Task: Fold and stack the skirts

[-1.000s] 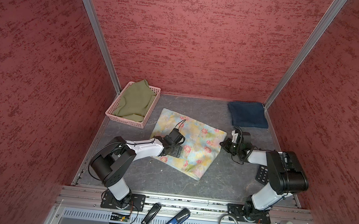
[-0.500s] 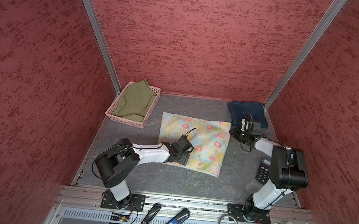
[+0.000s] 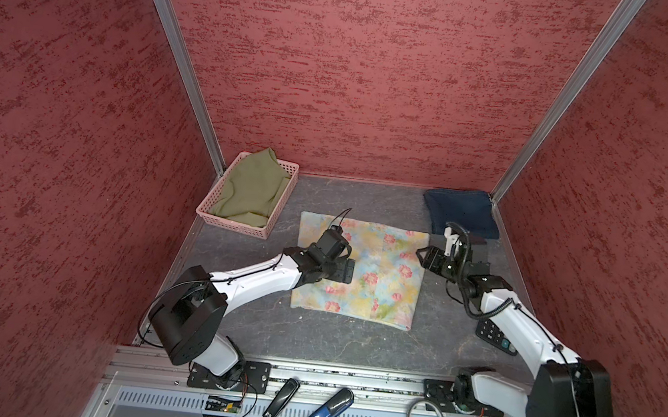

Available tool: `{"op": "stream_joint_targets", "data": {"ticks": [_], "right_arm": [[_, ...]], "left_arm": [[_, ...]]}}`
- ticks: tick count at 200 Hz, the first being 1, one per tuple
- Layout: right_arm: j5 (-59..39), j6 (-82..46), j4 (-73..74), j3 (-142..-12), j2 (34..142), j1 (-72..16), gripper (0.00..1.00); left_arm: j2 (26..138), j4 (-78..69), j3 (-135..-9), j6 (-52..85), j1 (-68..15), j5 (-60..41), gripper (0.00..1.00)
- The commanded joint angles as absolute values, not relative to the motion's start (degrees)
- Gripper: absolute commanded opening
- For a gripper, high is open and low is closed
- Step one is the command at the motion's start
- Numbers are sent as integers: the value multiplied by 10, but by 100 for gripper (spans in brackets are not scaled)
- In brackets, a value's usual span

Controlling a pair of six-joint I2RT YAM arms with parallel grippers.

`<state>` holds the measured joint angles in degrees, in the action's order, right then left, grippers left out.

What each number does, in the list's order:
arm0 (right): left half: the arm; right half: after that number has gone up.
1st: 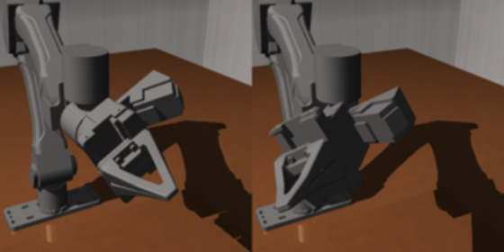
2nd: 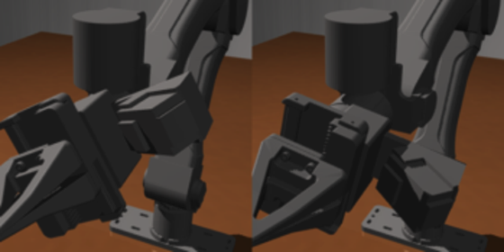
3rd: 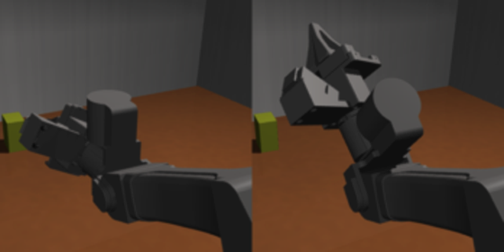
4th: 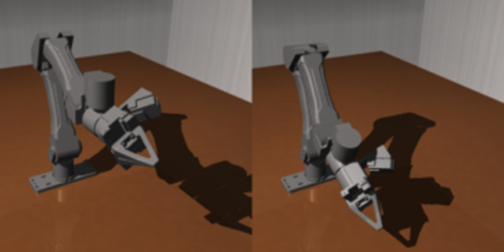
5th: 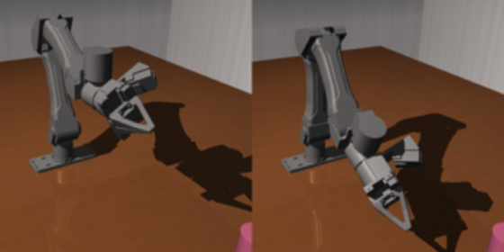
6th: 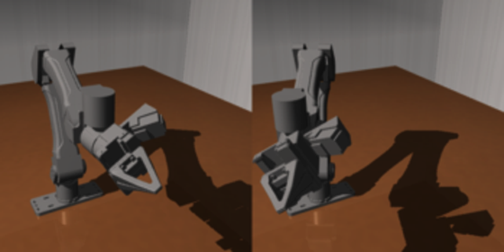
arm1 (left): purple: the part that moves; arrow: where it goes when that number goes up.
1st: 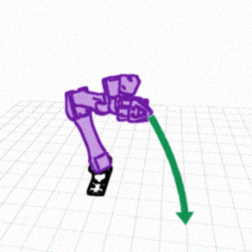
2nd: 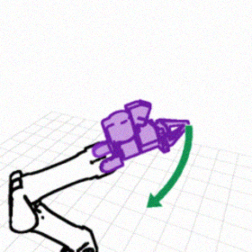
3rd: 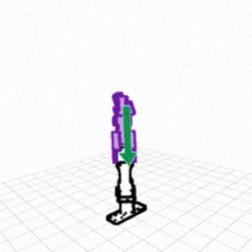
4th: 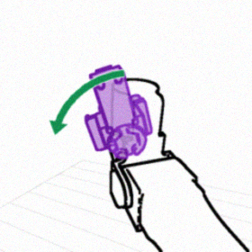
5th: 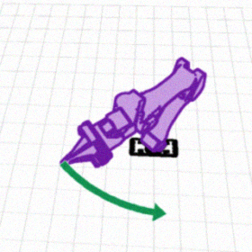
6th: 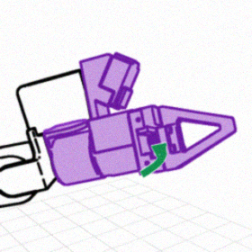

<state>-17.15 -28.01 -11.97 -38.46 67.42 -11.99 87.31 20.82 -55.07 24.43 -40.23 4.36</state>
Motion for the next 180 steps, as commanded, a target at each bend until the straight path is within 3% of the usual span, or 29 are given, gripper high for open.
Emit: {"op": "stream_joint_targets", "data": {"ticks": [1, 58, 112, 153, 180], "right_arm": [[-204, -354, -148, -341, 658, -173, 63], [-202, -445, -171, -208, 609, -212, 63], [-129, -416, -252, -274, 623, -208, 63], [-161, -402, -217, -302, 606, -122, 63], [-191, -388, -158, -302, 665, -76, 63]], "left_arm": [[906, 209, -551, 225, -380, 32, 94], [978, 218, -561, 236, -344, 26, 93], [979, 217, -548, 225, -335, 26, 93], [944, 217, -535, 222, -330, 24, 93], [944, 213, -530, 218, -328, 21, 93]]}}
